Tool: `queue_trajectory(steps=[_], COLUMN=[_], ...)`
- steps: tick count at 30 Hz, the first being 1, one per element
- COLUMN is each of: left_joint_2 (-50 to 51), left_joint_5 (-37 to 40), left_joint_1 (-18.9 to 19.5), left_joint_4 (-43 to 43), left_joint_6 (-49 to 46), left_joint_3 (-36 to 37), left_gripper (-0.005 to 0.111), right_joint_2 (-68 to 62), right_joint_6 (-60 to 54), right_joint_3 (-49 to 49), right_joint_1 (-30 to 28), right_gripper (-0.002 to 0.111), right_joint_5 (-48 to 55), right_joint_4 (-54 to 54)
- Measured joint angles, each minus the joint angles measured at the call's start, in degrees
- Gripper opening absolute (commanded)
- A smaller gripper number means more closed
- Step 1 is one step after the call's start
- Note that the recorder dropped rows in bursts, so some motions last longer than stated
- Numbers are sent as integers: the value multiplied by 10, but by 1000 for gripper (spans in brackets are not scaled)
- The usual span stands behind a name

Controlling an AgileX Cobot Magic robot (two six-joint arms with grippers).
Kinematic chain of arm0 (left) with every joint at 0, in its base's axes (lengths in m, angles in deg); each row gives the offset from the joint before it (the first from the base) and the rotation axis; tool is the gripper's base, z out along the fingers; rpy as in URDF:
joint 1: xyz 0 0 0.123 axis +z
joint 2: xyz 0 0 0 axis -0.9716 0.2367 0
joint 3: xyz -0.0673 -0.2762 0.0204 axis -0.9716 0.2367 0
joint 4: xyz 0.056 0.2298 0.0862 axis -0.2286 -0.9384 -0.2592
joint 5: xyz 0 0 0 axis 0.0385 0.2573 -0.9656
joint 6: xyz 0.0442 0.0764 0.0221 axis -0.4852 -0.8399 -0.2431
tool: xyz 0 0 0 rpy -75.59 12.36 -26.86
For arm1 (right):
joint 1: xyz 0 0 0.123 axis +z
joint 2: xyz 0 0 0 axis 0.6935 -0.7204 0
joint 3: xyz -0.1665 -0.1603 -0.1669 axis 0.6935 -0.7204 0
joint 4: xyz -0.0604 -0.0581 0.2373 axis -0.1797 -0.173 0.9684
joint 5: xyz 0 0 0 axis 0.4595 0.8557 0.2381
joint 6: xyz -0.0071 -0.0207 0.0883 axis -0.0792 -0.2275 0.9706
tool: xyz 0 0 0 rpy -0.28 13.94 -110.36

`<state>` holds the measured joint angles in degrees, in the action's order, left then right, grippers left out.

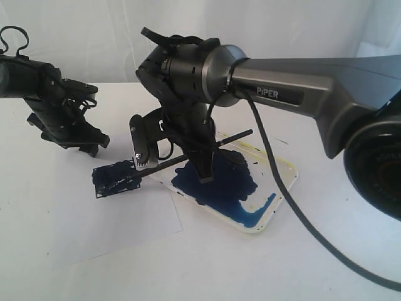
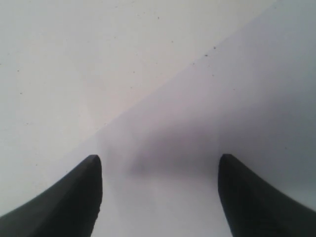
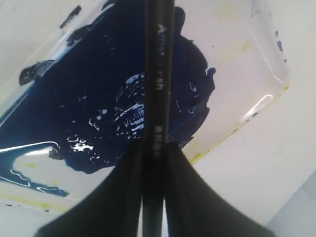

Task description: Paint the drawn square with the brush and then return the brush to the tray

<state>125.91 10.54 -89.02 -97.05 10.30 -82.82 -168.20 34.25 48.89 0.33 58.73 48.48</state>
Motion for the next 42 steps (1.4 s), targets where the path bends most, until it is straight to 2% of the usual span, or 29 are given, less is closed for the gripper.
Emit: queue_trajectory(steps=[36, 42], left_joint_2=[0, 0], left_joint_5=[0, 0], left_joint_1=[0, 0], left_joint_4=[0, 0], left_joint_6=[-1, -1], left_joint_3=[0, 0], left_gripper=[70, 70], right_joint_2=[2, 12], right_joint_6=[-10, -10], right_joint_3=[0, 0], right_joint_1=[0, 0], right_gripper=[0, 0], right_joint_5=[-10, 32], right_joint_4=[6, -31])
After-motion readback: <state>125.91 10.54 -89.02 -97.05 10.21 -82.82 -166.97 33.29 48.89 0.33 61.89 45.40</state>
